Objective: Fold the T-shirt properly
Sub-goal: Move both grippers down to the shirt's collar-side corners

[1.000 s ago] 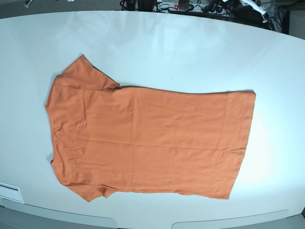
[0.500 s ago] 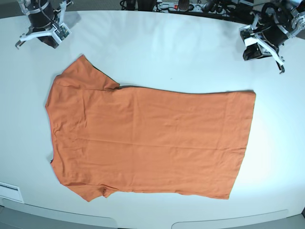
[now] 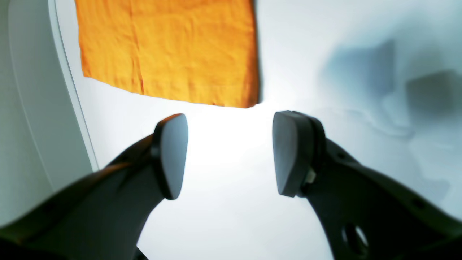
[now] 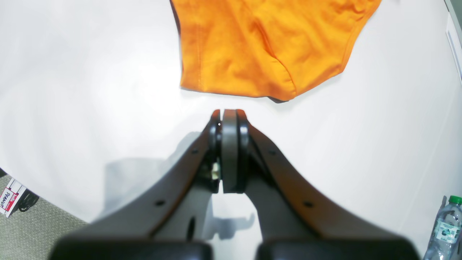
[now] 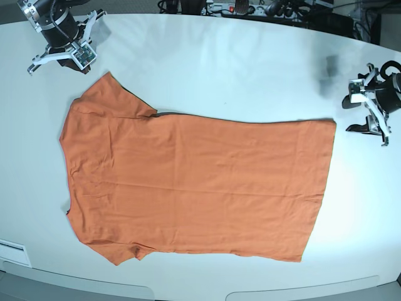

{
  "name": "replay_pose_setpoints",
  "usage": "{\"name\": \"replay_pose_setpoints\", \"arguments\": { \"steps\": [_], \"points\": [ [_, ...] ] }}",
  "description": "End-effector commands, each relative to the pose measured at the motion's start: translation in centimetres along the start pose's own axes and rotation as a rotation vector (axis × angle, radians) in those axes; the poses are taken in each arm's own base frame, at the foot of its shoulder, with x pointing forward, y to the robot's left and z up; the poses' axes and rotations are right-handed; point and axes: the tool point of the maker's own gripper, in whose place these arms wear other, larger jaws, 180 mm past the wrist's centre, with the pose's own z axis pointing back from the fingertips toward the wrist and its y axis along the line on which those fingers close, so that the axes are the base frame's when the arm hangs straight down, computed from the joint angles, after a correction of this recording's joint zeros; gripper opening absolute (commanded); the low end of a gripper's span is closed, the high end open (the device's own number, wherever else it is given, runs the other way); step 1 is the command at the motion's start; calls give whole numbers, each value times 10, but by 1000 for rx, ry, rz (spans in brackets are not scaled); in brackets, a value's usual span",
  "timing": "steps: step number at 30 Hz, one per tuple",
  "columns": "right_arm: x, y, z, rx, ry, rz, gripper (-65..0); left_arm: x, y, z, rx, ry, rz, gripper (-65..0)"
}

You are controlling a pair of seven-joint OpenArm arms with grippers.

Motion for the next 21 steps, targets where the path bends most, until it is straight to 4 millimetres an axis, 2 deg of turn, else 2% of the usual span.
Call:
{"name": "replay_pose_setpoints", "arguments": {
  "steps": [1, 8, 15, 21],
  "points": [
    [6, -2, 3, -6, -27, 8, -650, -2, 9, 0, 14, 0, -27, -275],
    [6, -2, 3, -6, -26, 8, -650, -4, -16, -28, -52, 2, -83, -275],
    [6, 2, 3, 16, -26, 23, -650, -19, -10, -45, -47, 30, -108, -275],
    [6, 2, 3, 18, -26, 25, -650, -14, -5, -67, -40, 16, -117, -275]
  ]
}}
